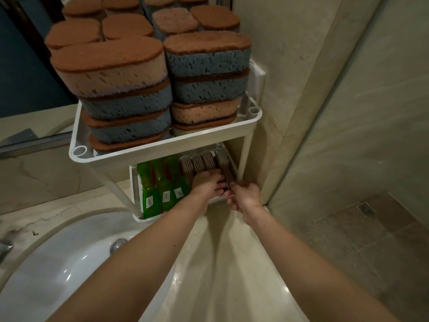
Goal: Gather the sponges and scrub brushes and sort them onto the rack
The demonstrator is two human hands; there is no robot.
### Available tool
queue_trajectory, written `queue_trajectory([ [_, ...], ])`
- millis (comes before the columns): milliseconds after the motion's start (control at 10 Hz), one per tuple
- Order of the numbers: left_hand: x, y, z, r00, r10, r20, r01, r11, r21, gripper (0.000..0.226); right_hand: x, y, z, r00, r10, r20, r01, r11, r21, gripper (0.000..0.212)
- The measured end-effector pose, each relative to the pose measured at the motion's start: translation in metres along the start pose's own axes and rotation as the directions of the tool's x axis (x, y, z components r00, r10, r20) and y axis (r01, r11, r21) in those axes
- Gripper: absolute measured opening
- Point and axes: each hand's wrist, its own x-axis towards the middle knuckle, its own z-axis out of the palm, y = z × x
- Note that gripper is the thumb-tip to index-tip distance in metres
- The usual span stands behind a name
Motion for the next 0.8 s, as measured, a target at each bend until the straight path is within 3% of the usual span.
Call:
queue_trajectory([
  [400,-0.003,-0.004,-0.001,1.000,0.000,-0.011,-0.001,0.999,-0.051,0.021,0.000,0.003,0.007,0.996,-0.003,-0.090,0.016,0.989,0.149,0.007],
  [800,-0.036,-0.012,-0.020,0.999,0.037,-0.026,-0.038,0.999,-0.011,0.026,-0.029,0.003,-0.005,0.998,-0.061,-0.029,0.063,0.994,0.086,0.019],
])
